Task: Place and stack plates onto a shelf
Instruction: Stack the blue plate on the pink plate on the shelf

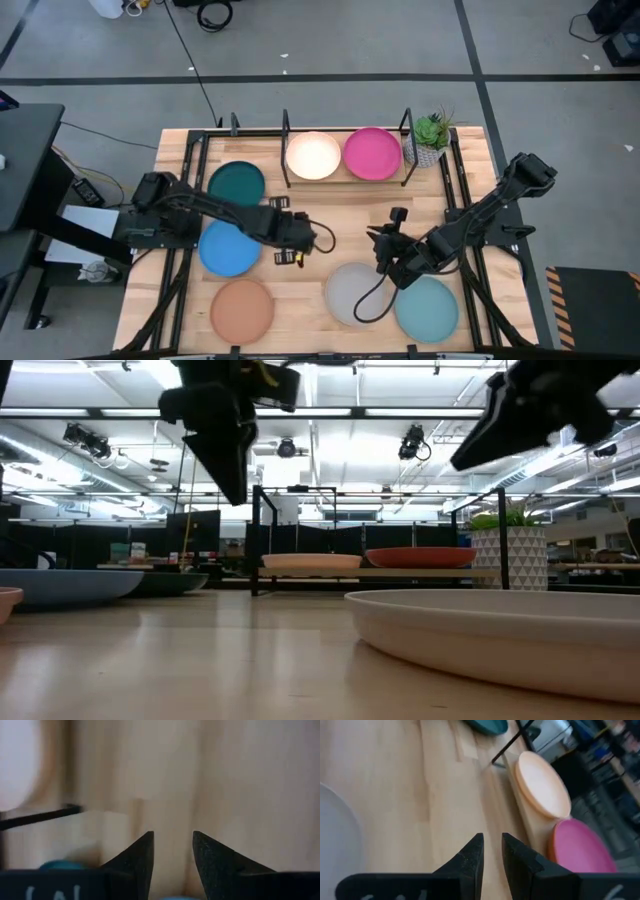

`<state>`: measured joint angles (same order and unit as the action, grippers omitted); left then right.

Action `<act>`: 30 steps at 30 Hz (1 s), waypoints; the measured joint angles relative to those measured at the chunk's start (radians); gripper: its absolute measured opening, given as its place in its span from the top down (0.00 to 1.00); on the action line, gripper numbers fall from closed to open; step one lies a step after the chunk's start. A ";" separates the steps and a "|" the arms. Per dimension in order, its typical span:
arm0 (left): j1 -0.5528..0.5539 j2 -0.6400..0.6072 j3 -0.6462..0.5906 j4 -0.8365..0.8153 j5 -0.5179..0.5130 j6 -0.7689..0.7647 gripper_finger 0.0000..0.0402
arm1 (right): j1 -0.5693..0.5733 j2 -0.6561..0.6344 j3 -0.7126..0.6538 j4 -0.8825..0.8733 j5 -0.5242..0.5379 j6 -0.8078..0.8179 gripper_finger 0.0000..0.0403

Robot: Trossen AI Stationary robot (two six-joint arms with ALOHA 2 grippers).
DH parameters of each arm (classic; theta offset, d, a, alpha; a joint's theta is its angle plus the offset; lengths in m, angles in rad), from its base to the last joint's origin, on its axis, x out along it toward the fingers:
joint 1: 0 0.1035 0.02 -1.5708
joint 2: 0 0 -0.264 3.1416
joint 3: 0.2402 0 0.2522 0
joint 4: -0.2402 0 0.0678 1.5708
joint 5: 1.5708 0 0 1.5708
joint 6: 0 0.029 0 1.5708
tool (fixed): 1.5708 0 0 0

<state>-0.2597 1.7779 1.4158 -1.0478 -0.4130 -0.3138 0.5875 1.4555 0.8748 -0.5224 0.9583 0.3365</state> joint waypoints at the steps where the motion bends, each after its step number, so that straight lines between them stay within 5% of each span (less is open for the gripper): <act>1: -0.014 0.000 0.000 -0.015 -0.023 -0.028 0.64 | -0.006 0.000 -0.018 0.046 0.013 -0.045 0.81; 12: -0.162 0.000 0.000 -0.103 0.047 -0.363 0.64 | -0.092 0.000 -0.135 0.552 -0.017 -0.511 0.81; 21: -0.268 0.004 0.000 -0.118 0.017 -0.681 0.65 | -0.167 0.000 -0.216 0.728 -0.028 -0.520 0.81; 30: -0.299 0.076 0.001 -0.311 0.027 -0.995 0.65 | -0.179 0.000 -0.379 1.004 -0.038 -0.521 0.81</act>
<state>-0.5589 1.8539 1.4170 -1.3588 -0.3864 -1.3090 0.4090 1.4551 0.4960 0.4816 0.9205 -0.1841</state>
